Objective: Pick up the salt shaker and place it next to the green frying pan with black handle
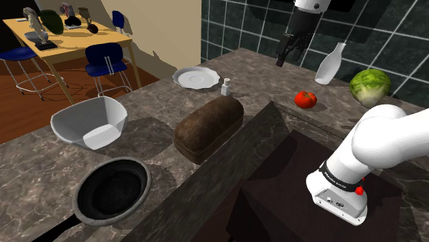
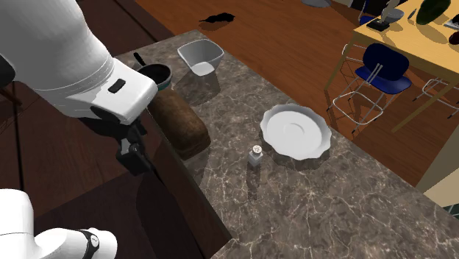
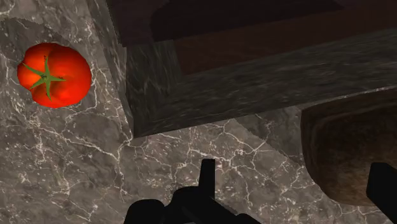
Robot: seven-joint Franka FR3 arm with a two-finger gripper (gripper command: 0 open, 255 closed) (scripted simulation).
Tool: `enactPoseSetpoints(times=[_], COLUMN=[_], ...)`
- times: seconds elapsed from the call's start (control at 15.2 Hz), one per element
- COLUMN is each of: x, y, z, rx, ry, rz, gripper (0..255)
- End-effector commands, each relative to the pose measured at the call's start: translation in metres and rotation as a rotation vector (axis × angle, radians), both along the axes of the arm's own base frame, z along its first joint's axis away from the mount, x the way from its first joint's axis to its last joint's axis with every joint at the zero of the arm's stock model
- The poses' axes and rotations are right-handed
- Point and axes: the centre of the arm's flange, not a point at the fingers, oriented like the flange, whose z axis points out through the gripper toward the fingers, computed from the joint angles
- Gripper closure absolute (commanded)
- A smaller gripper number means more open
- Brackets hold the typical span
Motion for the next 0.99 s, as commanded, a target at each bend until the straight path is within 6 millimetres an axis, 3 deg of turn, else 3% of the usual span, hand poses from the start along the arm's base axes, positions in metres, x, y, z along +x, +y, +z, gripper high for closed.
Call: enactPoseSetpoints(times=[0.0,0.92], x=[0.000,0.142], y=[0.000,-0.020], z=[0.000,-0.111], rx=[0.000,-0.064], ry=[0.000,-0.019], rz=[0.000,0.114], gripper=[0,0])
